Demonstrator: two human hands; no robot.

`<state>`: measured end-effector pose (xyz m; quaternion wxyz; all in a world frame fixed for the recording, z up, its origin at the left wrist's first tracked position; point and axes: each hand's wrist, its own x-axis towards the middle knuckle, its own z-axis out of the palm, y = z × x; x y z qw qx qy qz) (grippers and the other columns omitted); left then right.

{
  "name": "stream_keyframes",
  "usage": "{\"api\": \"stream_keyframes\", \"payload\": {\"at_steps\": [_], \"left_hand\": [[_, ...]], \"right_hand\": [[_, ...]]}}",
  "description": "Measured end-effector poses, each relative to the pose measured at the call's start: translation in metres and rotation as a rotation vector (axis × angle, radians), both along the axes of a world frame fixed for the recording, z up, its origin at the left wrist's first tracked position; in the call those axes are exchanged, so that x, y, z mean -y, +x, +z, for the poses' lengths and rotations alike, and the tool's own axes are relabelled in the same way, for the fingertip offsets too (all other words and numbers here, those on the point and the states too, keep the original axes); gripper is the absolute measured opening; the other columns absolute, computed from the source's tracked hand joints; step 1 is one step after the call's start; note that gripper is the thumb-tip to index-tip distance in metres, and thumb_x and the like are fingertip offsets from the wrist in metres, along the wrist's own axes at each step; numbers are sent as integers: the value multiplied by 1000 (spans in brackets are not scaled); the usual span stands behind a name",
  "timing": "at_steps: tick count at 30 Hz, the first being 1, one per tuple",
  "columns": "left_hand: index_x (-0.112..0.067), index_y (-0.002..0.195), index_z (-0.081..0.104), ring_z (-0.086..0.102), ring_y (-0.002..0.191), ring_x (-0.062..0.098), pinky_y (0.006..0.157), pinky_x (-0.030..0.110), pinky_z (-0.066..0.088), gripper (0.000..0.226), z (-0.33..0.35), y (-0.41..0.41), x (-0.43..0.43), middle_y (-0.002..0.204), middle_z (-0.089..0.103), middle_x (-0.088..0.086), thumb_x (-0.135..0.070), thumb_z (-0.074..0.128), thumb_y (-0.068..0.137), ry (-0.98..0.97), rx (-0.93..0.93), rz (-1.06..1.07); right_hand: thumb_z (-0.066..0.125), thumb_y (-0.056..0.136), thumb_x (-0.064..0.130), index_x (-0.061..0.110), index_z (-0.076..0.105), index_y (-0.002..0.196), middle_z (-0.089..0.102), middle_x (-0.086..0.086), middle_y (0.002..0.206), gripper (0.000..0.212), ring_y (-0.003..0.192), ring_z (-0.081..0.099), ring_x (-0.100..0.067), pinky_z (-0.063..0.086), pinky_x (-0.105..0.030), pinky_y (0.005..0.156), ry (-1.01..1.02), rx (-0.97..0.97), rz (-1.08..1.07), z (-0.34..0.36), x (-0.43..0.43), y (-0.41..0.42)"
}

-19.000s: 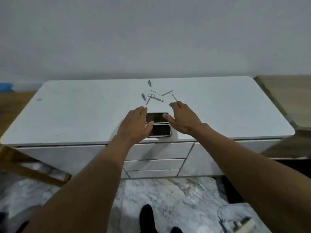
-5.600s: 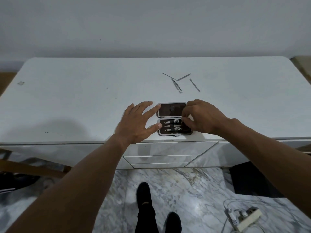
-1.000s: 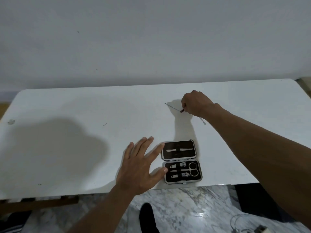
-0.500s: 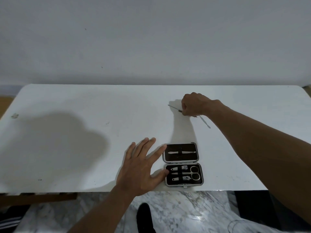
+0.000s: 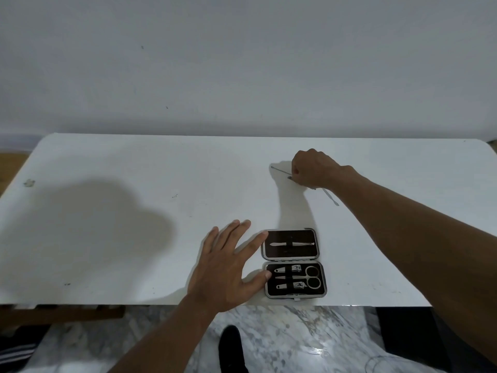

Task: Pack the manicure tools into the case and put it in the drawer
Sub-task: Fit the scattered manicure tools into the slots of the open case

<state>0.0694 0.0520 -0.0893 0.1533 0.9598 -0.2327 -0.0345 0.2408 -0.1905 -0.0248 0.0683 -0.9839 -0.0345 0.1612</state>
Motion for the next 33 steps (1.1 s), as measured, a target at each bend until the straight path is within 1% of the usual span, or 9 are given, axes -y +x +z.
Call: {"api": "stream_keyframes", "payload": {"at_steps": [1, 4, 6, 13, 17, 23, 28, 31, 33], "left_hand": [[-46, 151, 20, 8, 150, 12, 121, 47, 10, 72, 0, 0, 0, 161, 21, -7, -74, 37, 86, 2, 2, 2], [-46, 151, 20, 9, 150, 13, 121, 47, 11, 72, -1, 0, 1, 161, 22, -7, -73, 37, 86, 2, 3, 3], [-46, 151, 20, 10, 150, 13, 121, 47, 12, 72, -2, 0, 1, 161, 22, -6, -73, 36, 86, 9, 7, 2], [-47, 151, 16, 8, 150, 13, 121, 47, 11, 72, -1, 0, 1, 161, 21, -7, -75, 32, 87, 3, 14, 9], [-46, 151, 22, 14, 150, 14, 120, 48, 15, 71, -1, 0, 2, 160, 26, -6, -73, 36, 87, -10, 18, 12], [-45, 151, 22, 13, 150, 14, 120, 48, 15, 71, -2, 0, 1, 160, 25, -6, -74, 36, 87, -13, 21, 9], [-45, 151, 22, 12, 150, 14, 121, 47, 13, 71, -3, 0, 1, 160, 24, -6, -75, 34, 87, -14, 23, 8], [-45, 151, 22, 12, 150, 14, 121, 48, 13, 72, -3, 1, 1, 161, 24, -6, -75, 35, 87, -11, 22, 8], [-45, 150, 23, 13, 150, 15, 121, 48, 13, 72, -3, 1, 1, 160, 25, -6, -75, 37, 87, -17, 21, 8]], "right_hand": [[57, 81, 12, 5, 61, 87, 61, -13, 74, 11, 78, 66, -36, 53, -36, 68, 0, 12, -6, -1, -1, -1], [60, 80, 9, 3, 63, 94, 65, -16, 90, 15, 82, 64, -36, 55, -37, 73, -15, 54, 0, -4, -6, -2], [62, 79, 7, 3, 63, 93, 66, -17, 92, 15, 82, 64, -37, 57, -39, 75, -15, 65, -4, -6, -6, 0], [72, 74, 13, 5, 64, 89, 66, -16, 91, 19, 84, 65, -36, 58, -41, 78, -7, 29, -22, -4, -7, 6], [73, 72, 13, 6, 63, 84, 66, -15, 88, 17, 82, 64, -36, 58, -43, 79, 11, 33, -35, -5, -6, 8], [70, 74, 12, 6, 62, 86, 65, -14, 87, 16, 80, 64, -35, 59, -44, 79, 17, 5, -39, -6, -6, 7], [71, 69, 13, 9, 60, 78, 63, -11, 80, 15, 76, 64, -34, 59, -46, 78, 16, 9, -46, -5, -6, 9], [69, 67, 14, 11, 60, 78, 60, -8, 75, 15, 76, 63, -34, 59, -46, 79, 23, -24, -61, -3, -9, 8], [67, 64, 15, 12, 59, 77, 61, -7, 76, 16, 77, 64, -33, 58, -46, 80, 34, -43, -70, -4, -10, 8]]}}
